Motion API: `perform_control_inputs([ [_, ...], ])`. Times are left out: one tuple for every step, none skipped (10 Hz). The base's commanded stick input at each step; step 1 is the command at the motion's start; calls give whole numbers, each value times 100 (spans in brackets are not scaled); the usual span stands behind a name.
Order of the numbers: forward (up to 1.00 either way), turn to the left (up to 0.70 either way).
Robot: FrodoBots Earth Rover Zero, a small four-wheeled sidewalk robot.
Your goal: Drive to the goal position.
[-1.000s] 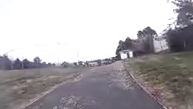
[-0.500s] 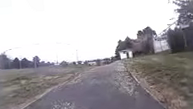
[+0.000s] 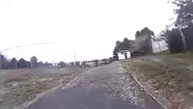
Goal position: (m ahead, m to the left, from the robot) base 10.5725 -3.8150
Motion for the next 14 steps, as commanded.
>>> perform_control_inputs([
  [60, -12],
  [60, -7],
  [60, -3],
  [60, -2],
  [60, 0],
  [60, 0],
  [60, 0],
  [60, 0],
  [60, 0],
  [60, 0],
  [60, 0],
  [60, 0],
  [60, 0],
  [60, 0],
])
